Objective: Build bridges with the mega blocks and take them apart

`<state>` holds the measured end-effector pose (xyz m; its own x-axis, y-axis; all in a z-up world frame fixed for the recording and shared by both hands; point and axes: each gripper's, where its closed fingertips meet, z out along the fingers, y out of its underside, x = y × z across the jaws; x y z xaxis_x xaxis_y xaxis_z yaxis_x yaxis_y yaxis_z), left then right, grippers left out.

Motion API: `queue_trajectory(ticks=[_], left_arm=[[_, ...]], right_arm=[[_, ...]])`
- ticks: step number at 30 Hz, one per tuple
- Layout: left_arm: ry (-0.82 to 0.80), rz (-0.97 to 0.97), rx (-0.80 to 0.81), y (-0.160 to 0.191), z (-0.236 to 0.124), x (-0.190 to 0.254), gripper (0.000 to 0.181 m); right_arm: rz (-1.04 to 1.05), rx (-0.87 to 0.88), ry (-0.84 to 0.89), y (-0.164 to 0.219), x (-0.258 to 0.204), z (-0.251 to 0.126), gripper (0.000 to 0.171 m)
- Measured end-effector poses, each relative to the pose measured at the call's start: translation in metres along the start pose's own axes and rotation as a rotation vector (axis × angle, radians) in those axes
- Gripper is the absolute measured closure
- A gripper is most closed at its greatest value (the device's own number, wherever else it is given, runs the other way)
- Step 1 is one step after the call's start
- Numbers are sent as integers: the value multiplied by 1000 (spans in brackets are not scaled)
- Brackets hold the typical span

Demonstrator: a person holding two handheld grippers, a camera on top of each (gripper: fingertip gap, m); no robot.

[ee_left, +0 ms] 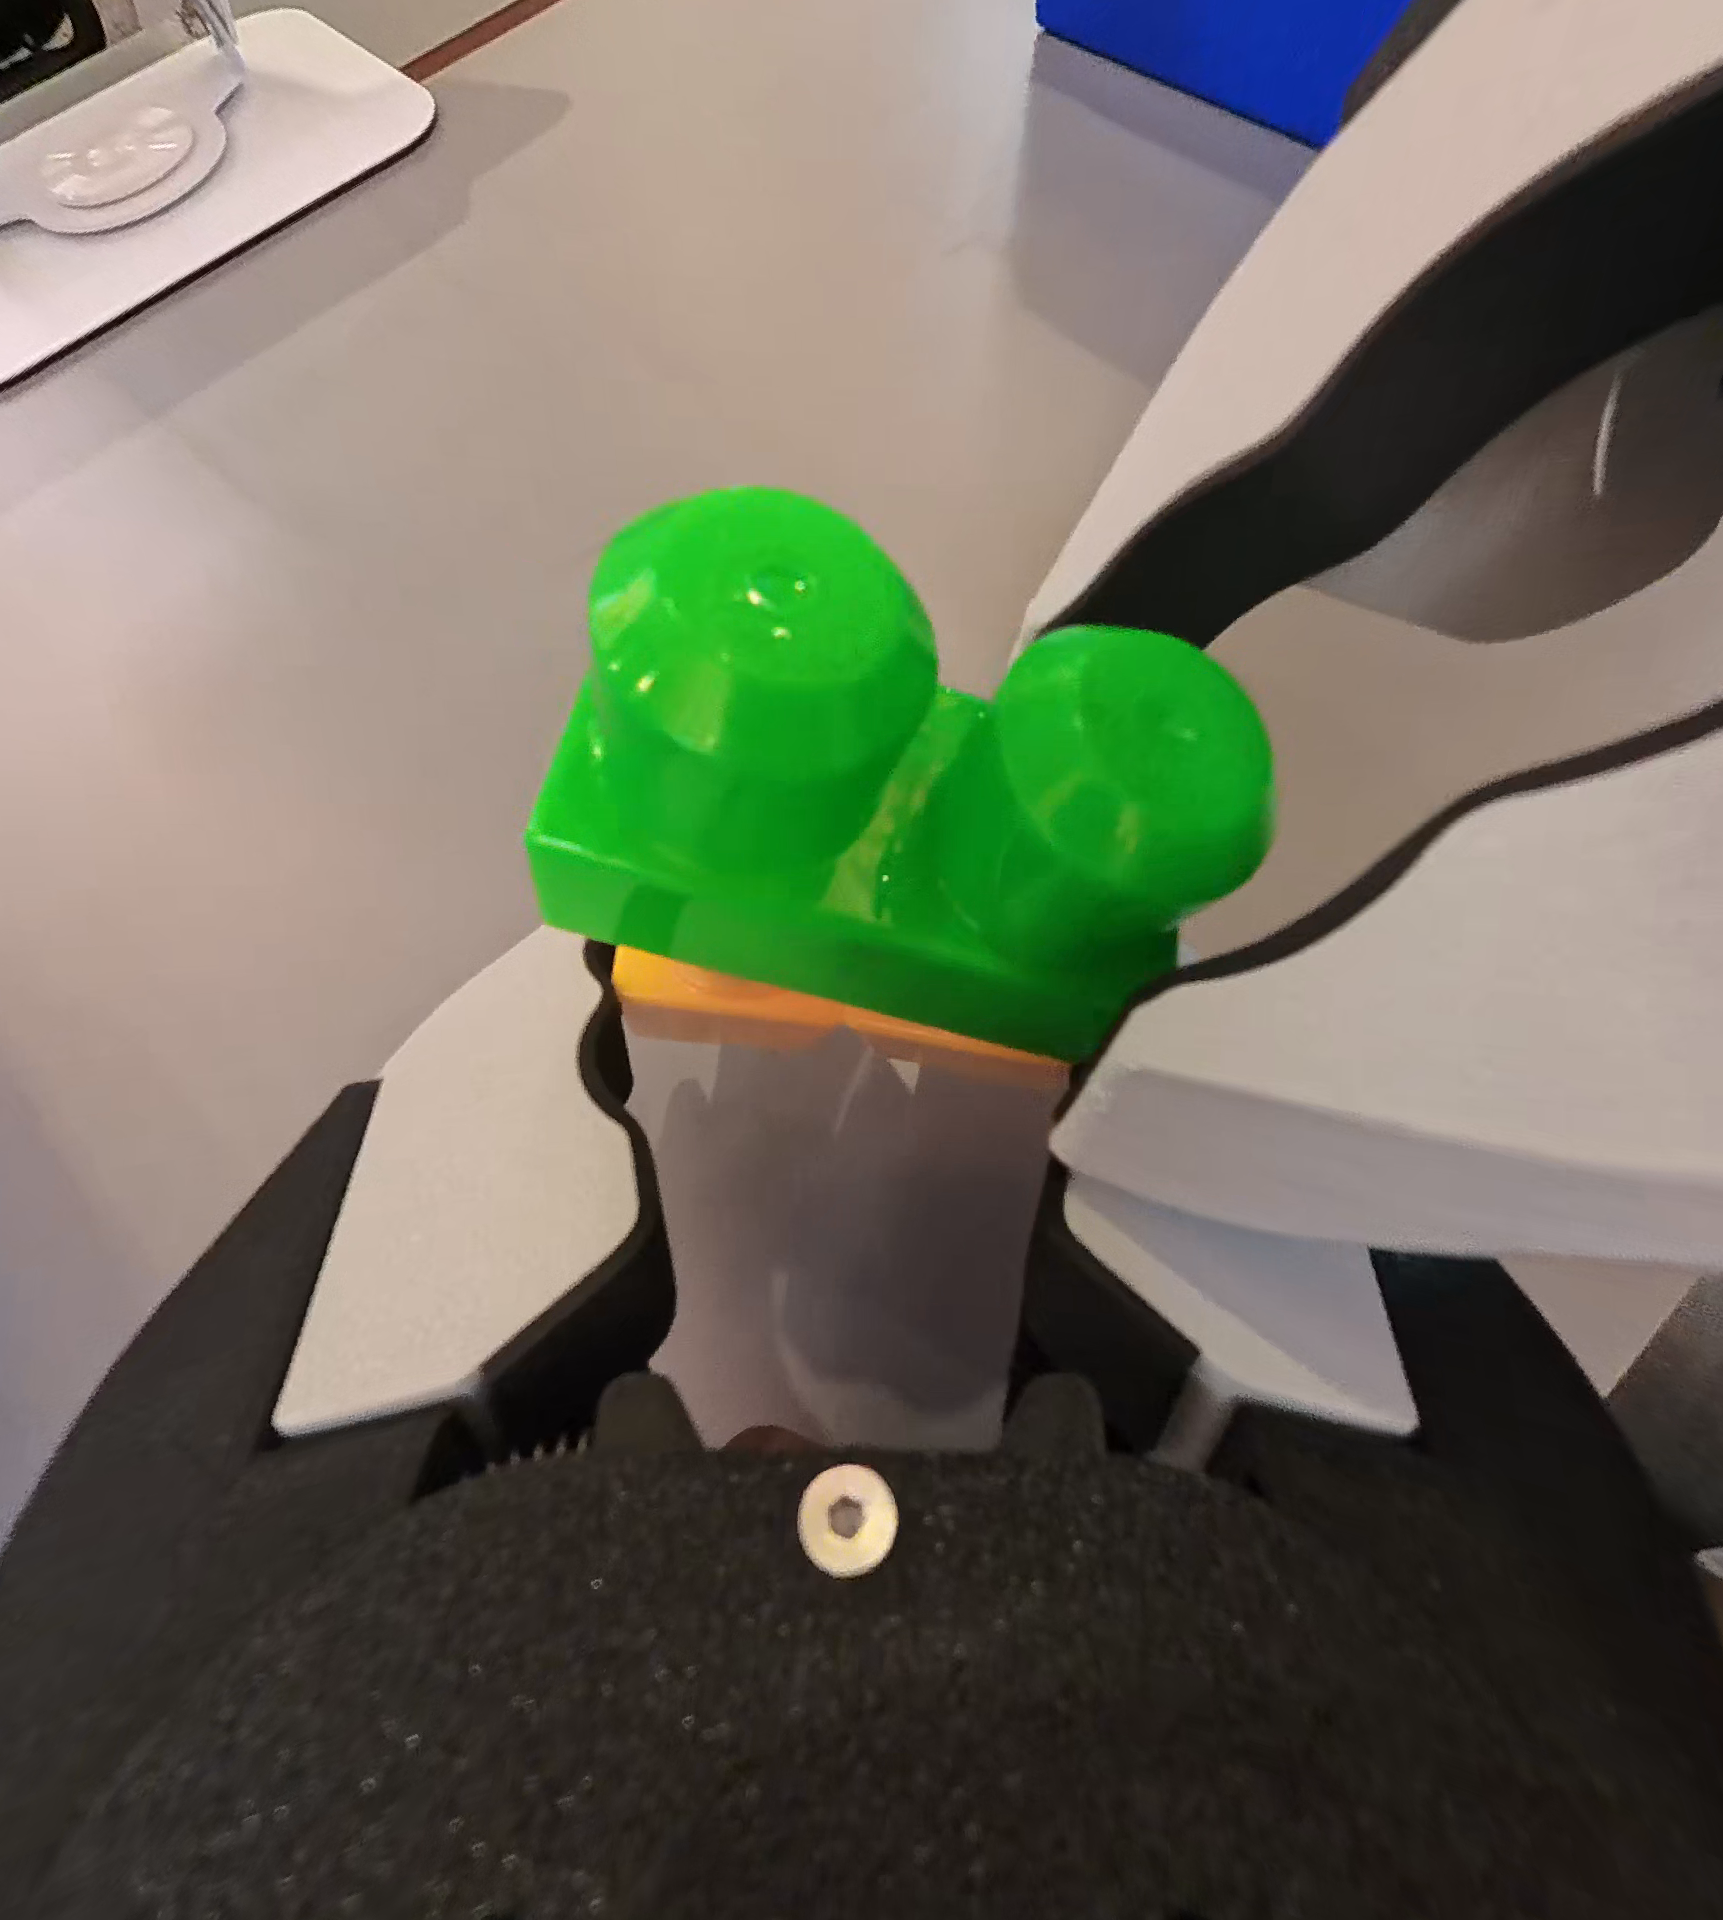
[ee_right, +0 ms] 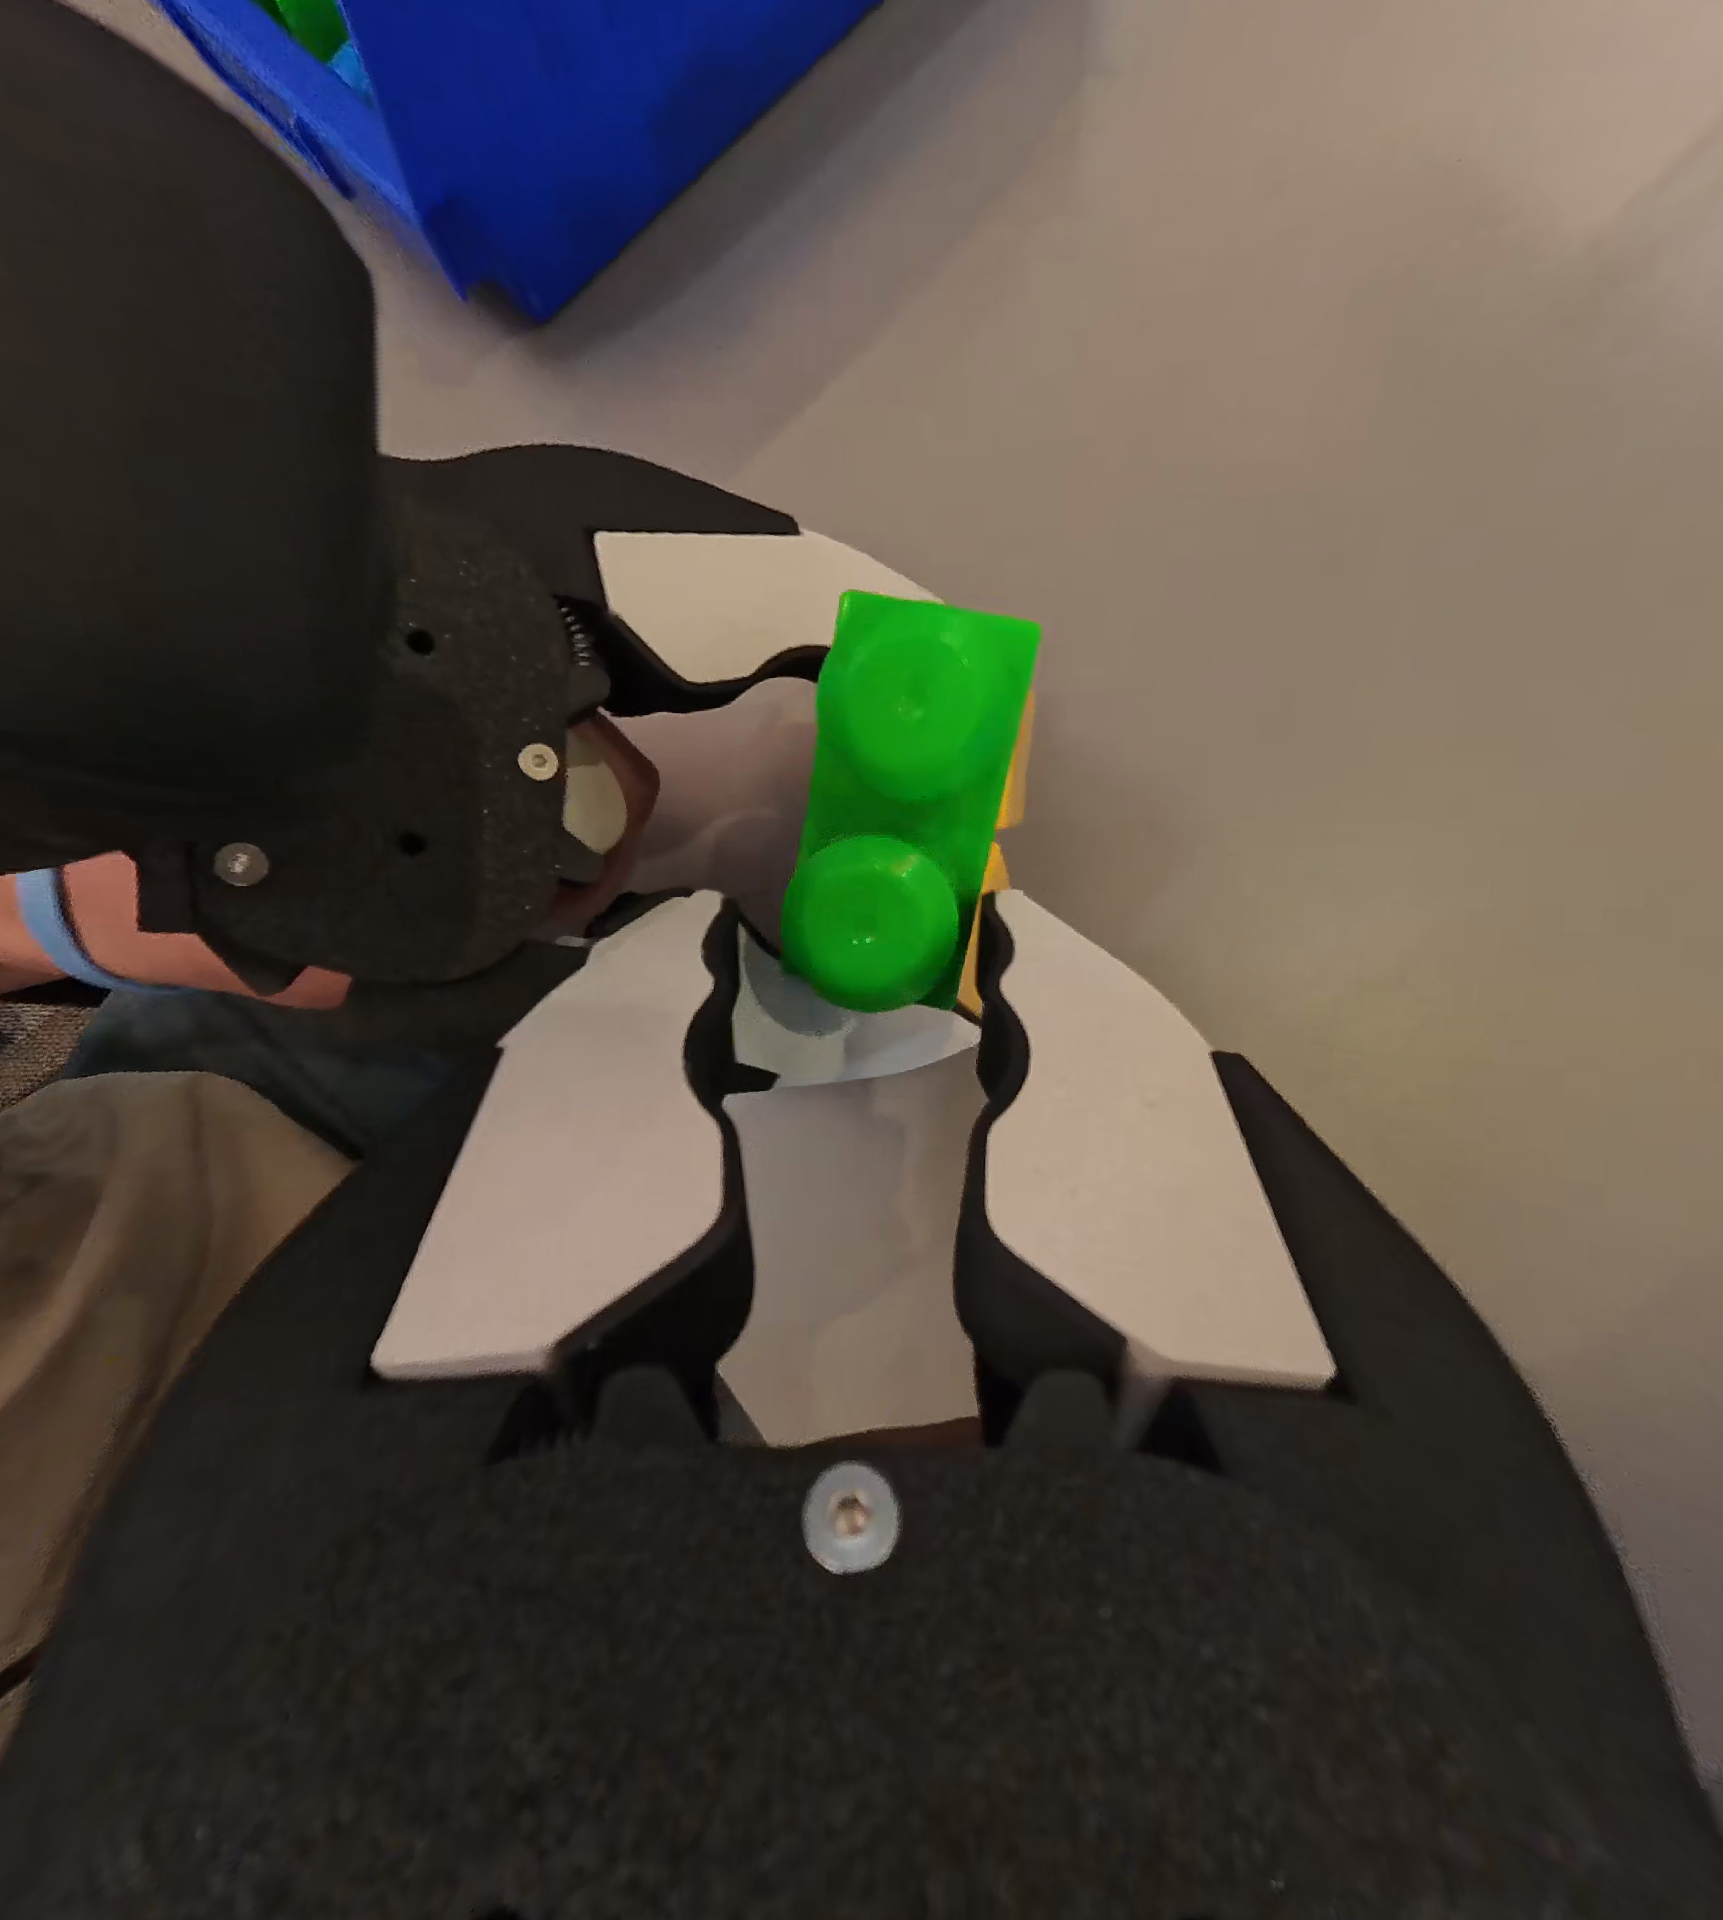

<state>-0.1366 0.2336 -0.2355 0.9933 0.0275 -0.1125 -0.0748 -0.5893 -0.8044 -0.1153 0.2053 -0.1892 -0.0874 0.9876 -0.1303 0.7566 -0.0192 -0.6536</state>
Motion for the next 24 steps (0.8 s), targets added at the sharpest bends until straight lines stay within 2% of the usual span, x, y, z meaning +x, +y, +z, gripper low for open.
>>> queue_trajectory(ticks=[6, 12, 16, 21, 24], left_arm=[[59, -55, 1, 1, 2, 2, 97], [90, -67, 23, -1, -2, 3, 98], [131, -55, 42, -4, -11, 8, 98], [194, -26, 80, -16, -30, 17, 98], [214, 3, 79, -21, -36, 20, 98]], right_arm=[[18, 7, -50, -1, 0, -3, 115], [94, 90, -233, -9, -3, -21, 102], [254, 213, -402, -22, 22, -42, 103], [462, 171, -792, -21, 14, -33, 103], [529, 155, -926, -21, 5, -28, 100]])
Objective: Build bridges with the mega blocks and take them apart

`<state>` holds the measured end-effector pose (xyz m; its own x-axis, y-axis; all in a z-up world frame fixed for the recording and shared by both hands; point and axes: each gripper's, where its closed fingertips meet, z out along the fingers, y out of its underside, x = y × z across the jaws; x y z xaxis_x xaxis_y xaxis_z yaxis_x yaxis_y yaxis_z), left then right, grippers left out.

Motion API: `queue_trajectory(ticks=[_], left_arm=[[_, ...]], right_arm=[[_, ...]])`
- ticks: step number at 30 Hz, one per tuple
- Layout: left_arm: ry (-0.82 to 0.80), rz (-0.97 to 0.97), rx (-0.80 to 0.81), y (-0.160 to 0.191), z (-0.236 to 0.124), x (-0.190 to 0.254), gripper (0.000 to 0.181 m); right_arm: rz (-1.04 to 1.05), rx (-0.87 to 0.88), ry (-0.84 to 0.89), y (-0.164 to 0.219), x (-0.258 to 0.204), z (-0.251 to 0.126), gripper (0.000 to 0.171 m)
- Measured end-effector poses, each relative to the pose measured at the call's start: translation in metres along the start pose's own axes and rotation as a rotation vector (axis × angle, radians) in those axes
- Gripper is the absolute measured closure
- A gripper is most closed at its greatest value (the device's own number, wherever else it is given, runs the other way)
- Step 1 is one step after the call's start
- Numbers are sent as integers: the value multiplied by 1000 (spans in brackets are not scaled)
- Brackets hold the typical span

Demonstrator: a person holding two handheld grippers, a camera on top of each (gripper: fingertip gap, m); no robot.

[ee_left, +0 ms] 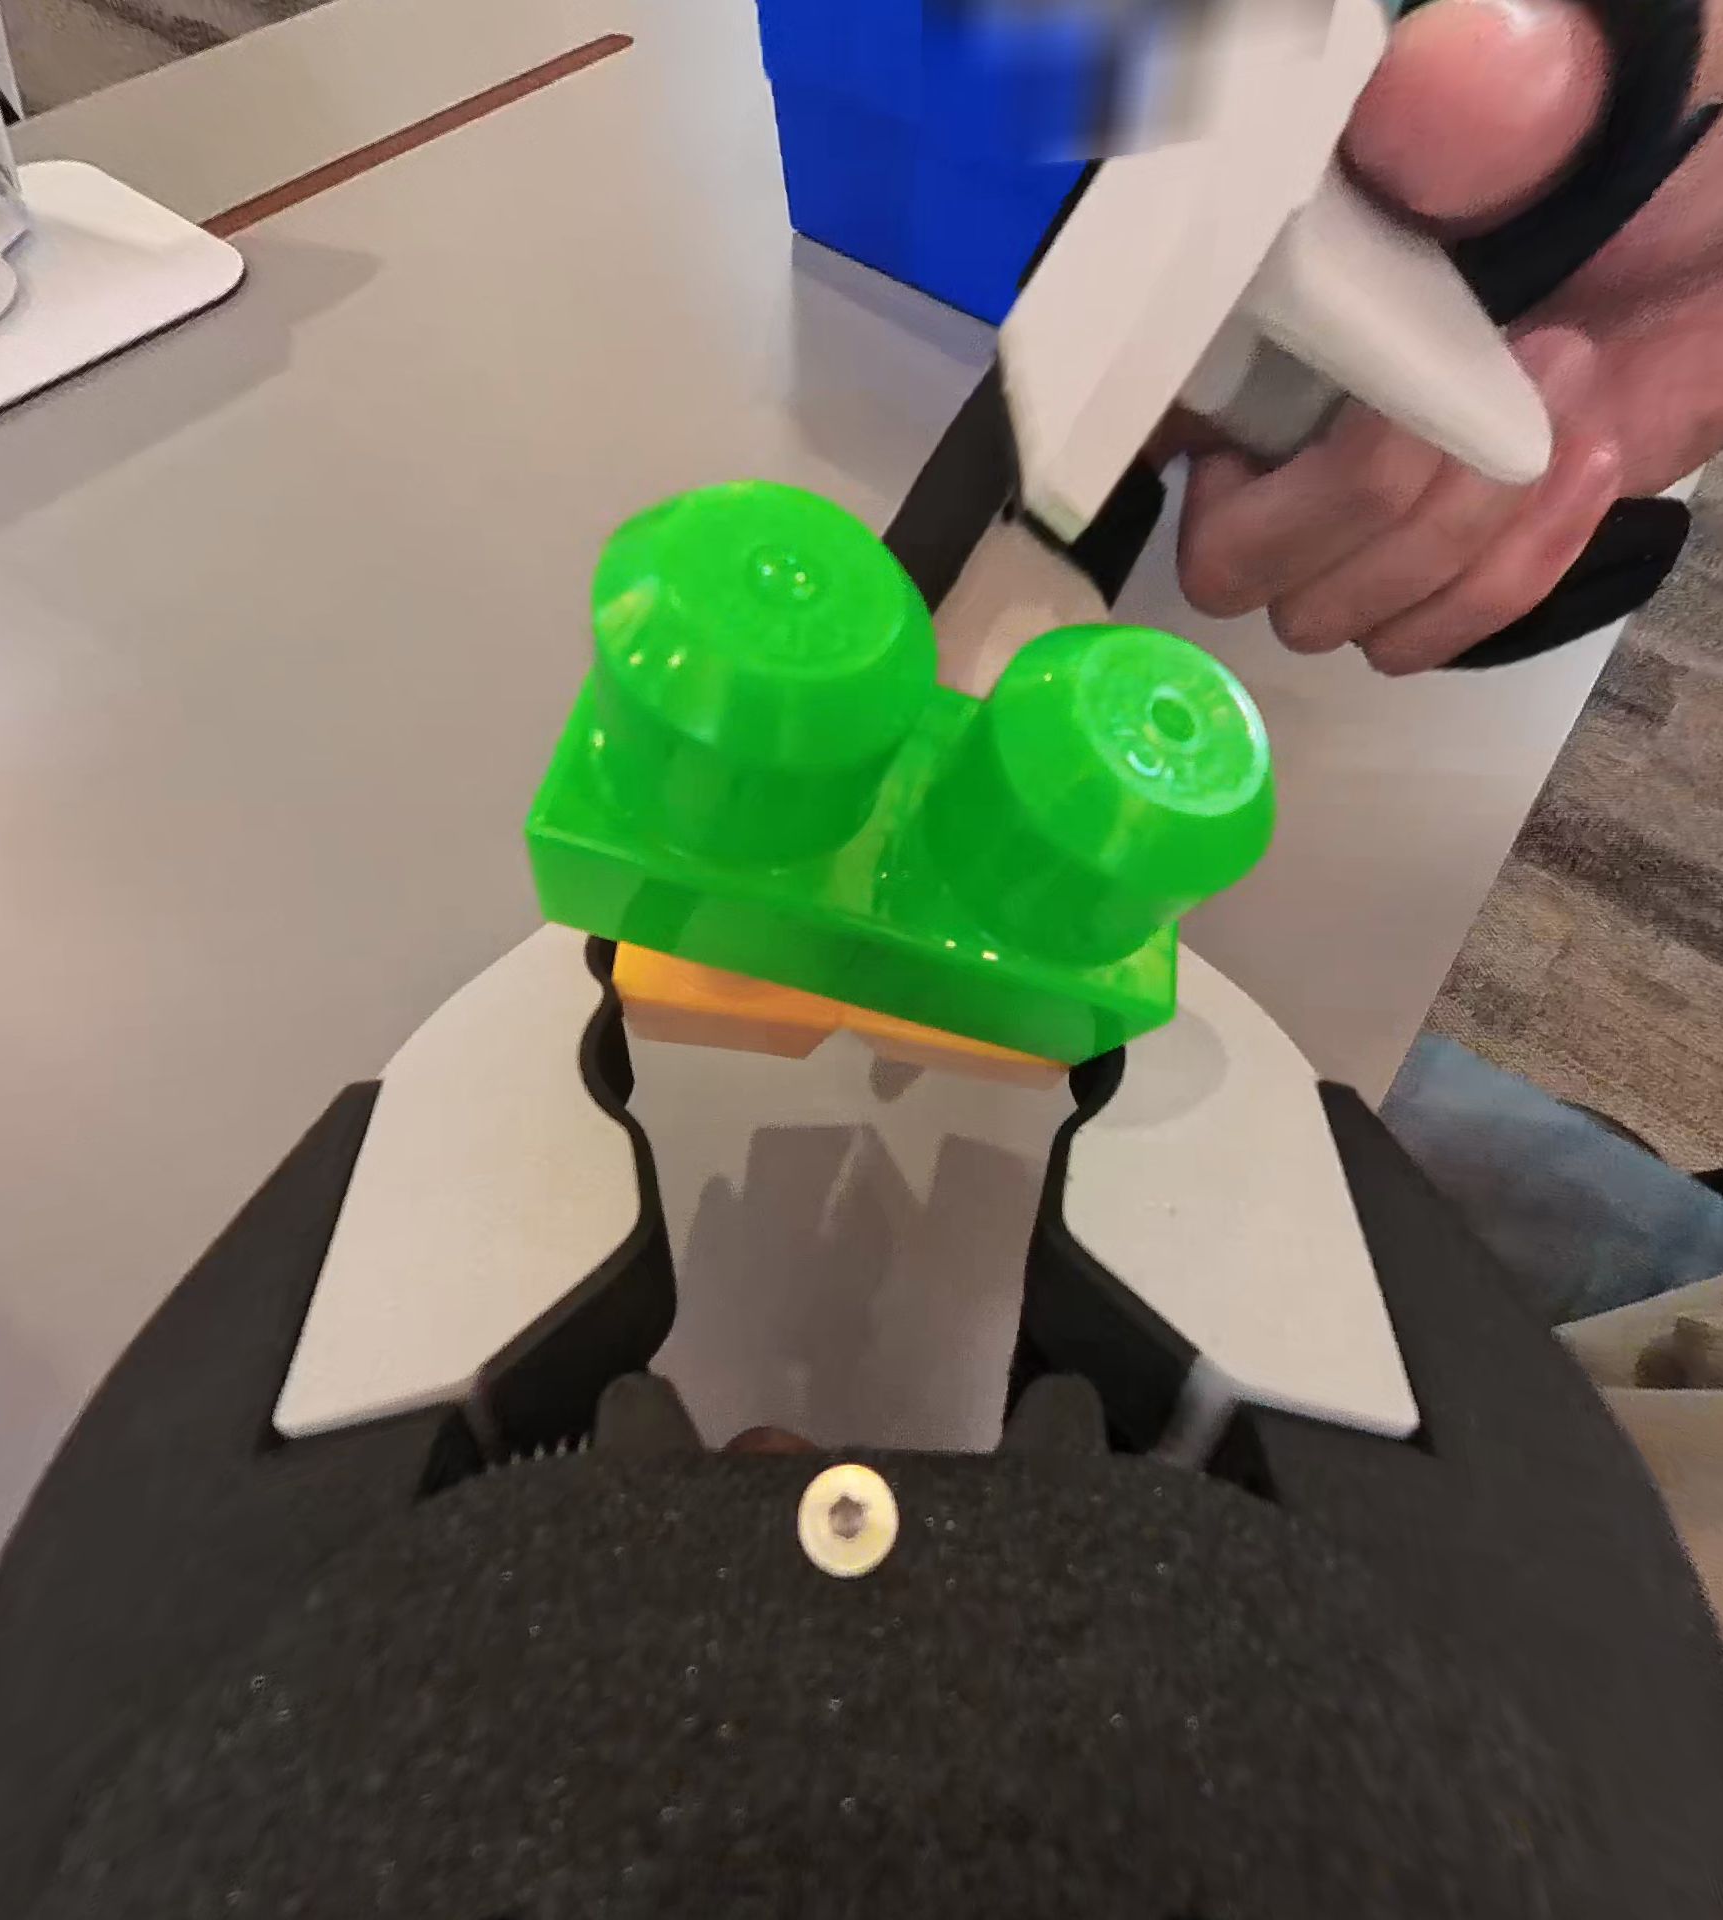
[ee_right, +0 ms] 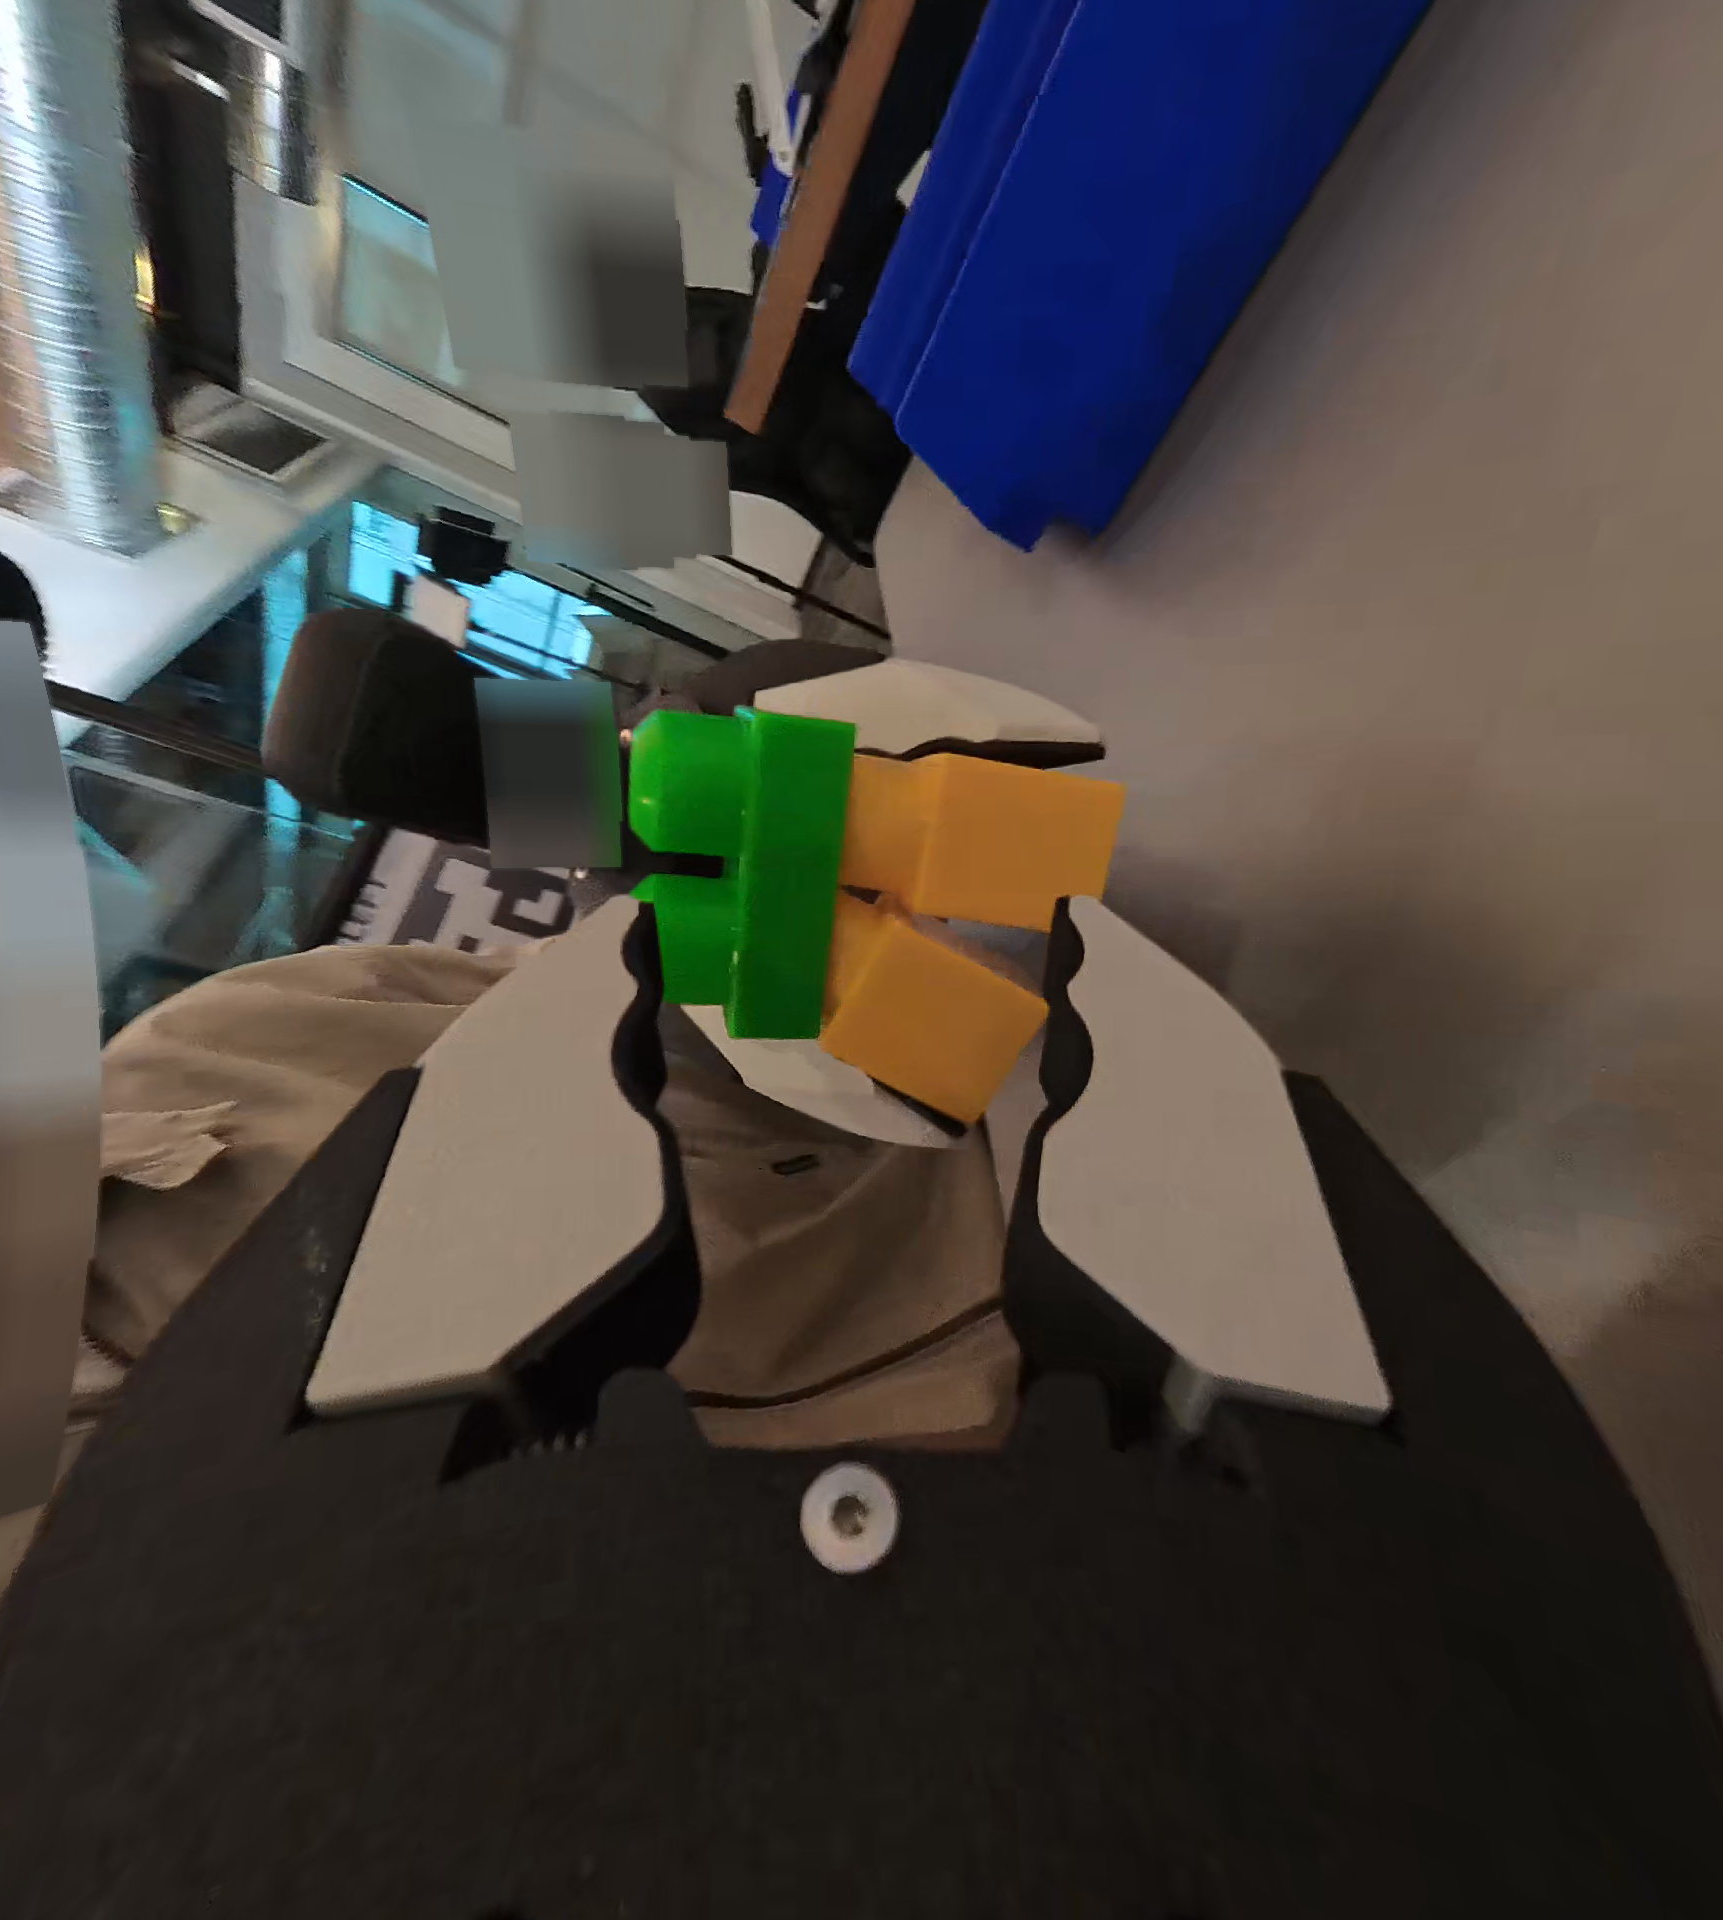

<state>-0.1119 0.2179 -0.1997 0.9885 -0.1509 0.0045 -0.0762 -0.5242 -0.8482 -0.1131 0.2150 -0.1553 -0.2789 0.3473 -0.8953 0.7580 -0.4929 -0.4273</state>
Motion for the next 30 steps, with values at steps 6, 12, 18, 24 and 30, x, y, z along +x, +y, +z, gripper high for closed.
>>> queue_trajectory(ticks=[6, 12, 18, 24, 30], left_arm=[[-1, 70, -62, 6, 3, 2, 98], [4, 63, -61, 9, 8, 1, 99], [-2, 96, -80, 13, 15, 4, 103], [21, 93, -47, 12, 15, 2, 103], [-37, 121, 3, 12, 17, -5, 103]], right_arm=[[53, -43, -29, 9, 9, 14, 95], [100, -43, -45, 11, 20, 15, 104], [127, -61, -25, 13, 26, 23, 93], [155, -70, -49, 11, 28, 20, 103], [190, -25, -113, 6, 31, 19, 110]])
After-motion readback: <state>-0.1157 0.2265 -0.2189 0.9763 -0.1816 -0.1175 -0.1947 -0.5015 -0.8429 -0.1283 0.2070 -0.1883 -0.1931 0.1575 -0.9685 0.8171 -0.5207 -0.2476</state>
